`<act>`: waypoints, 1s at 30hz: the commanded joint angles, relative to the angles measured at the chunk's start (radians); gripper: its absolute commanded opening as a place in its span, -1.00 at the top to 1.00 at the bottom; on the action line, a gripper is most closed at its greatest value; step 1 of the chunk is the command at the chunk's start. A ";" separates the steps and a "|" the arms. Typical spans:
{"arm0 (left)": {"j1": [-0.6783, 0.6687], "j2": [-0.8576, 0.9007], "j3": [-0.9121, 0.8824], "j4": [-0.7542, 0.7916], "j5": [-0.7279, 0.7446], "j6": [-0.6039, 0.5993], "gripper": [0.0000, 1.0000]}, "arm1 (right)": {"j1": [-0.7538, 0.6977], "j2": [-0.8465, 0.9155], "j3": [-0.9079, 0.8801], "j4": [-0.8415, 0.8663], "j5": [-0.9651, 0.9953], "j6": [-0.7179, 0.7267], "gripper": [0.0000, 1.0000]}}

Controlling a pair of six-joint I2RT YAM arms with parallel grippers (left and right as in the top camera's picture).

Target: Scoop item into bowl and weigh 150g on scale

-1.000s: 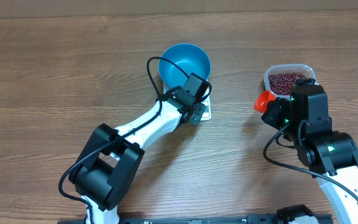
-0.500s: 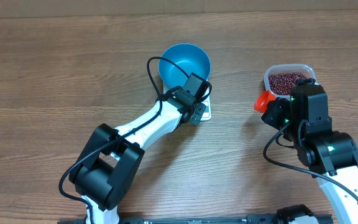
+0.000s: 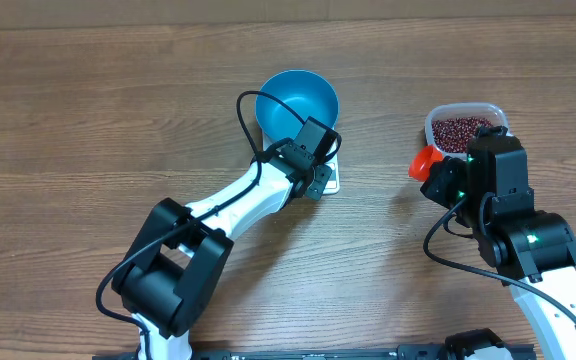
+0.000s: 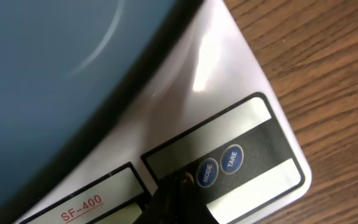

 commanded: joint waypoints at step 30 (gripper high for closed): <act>-0.006 0.071 -0.022 0.017 -0.006 0.005 0.91 | -0.002 -0.013 0.025 0.008 0.007 0.003 0.92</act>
